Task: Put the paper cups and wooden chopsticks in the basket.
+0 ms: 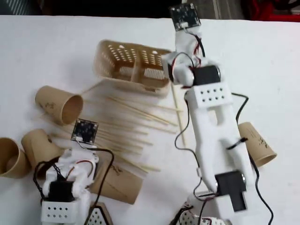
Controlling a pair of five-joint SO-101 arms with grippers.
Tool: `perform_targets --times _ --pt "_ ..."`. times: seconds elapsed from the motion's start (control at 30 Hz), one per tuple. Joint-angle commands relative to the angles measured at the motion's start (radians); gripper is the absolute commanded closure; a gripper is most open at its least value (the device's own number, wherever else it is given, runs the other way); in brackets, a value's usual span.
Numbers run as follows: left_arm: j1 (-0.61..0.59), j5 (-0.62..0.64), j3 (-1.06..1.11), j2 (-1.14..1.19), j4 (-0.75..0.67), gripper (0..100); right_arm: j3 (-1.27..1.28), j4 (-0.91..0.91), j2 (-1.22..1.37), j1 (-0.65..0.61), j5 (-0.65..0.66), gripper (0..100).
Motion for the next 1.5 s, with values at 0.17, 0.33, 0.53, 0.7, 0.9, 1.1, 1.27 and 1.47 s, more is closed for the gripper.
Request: perform_targets --times 0.17,0.33,0.53,0.7,0.9,1.1,1.27,1.47 --pt "-0.001 -0.008 -0.003 -0.007 0.003 98 -0.348 0.188 0.193 0.008 -0.008 97.7" --pt "-0.001 -0.008 -0.003 -0.007 0.003 98 -0.531 0.326 0.321 0.008 -0.014 91.0" --pt "-0.001 -0.008 -0.003 -0.007 0.003 98 -0.71 0.427 0.409 -0.013 -0.008 86.8" --pt "-0.001 -0.008 -0.003 -0.007 0.003 98 -0.821 0.484 0.407 -0.007 -0.008 86.5" --pt "-0.001 -0.008 -0.003 -0.007 0.003 98 -0.95 0.615 0.371 -0.004 0.026 86.5" --pt "-0.001 -0.008 -0.003 -0.007 0.003 98 -0.911 0.661 0.338 0.022 0.106 86.8" --pt "-0.001 -0.008 -0.003 -0.007 0.003 98 -0.767 0.661 0.249 0.064 0.104 86.8" --pt "-0.001 -0.008 -0.003 -0.007 0.0 98 -0.531 0.661 0.062 0.13 0.095 86.6"
